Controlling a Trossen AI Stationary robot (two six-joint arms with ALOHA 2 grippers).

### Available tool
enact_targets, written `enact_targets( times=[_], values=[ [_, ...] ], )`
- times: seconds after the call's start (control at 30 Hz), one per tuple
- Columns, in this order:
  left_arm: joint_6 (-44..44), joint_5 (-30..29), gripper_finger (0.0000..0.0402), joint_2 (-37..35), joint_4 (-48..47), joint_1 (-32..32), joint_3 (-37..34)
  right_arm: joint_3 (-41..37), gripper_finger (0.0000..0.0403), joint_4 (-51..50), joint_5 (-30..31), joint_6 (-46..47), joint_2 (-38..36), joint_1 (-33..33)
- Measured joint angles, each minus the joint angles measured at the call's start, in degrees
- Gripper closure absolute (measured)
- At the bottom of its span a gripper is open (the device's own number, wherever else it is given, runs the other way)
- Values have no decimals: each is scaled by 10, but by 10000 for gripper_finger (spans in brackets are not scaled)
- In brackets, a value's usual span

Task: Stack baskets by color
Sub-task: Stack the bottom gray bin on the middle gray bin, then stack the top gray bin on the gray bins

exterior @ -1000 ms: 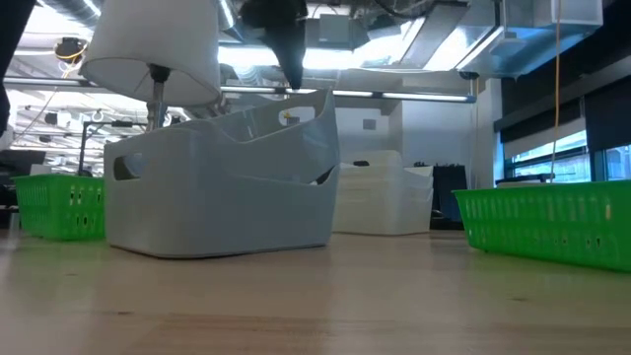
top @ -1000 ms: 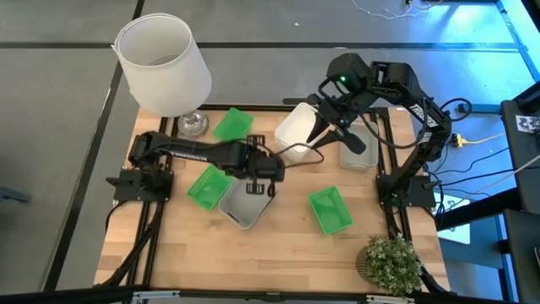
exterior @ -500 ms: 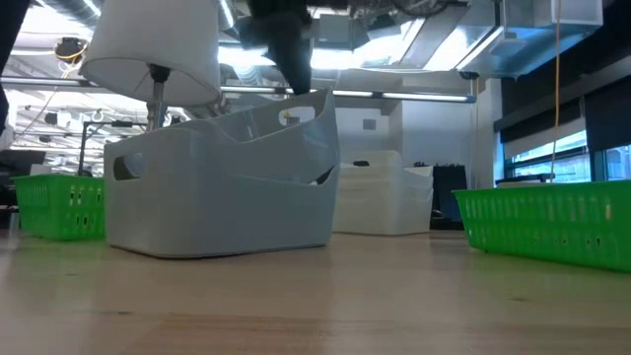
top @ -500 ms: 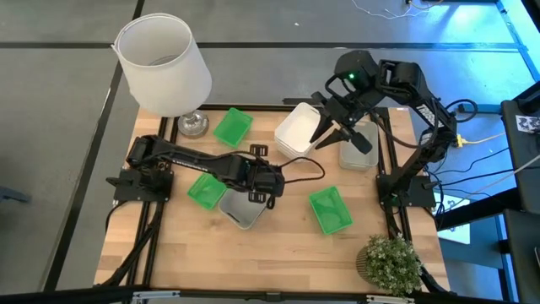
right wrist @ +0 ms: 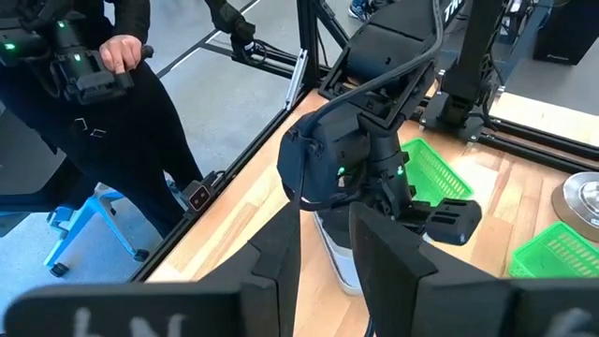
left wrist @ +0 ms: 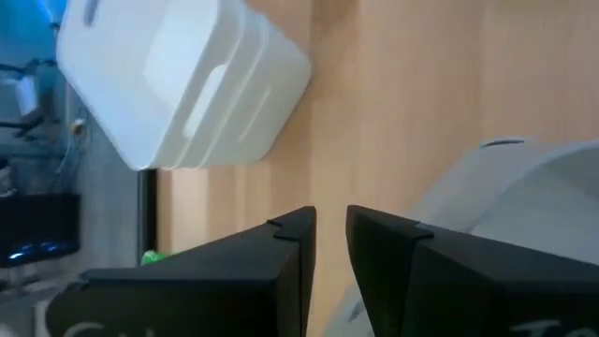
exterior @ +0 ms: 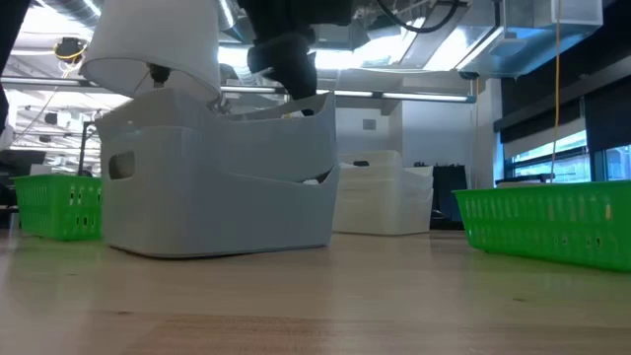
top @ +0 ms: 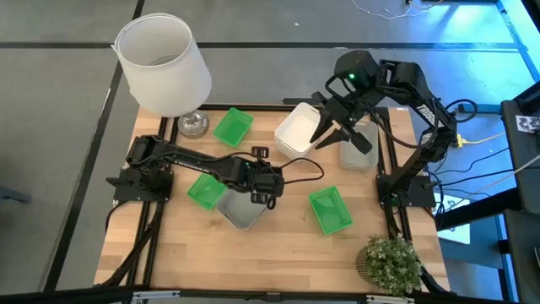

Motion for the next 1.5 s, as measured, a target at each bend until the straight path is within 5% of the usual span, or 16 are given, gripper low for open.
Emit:
enact_targets(
  times=[0.4, 0.57, 0.83, 1.03, 1.27, 1.5],
  values=[
    [23, -2, 344, 6, 1, 1, -16, 0, 306, 0, 0, 0, 0, 0],
    [44, 1, 344, -55, 1, 10, 2, 0, 306, 0, 4, 31, 0, 0],
    [42, 58, 344, -214, -2, 55, 3, 0, 306, -56, 201, 148, 0, 4],
    [54, 62, 344, -297, 0, 74, 4, -9, 306, -83, 282, 270, -3, 4],
    [54, 48, 344, -344, -13, 92, 3, -137, 306, -84, 374, 395, -55, -11],
    [59, 34, 344, -355, -17, 112, 3, -318, 306, -85, 380, 548, -142, -45]
  ],
)
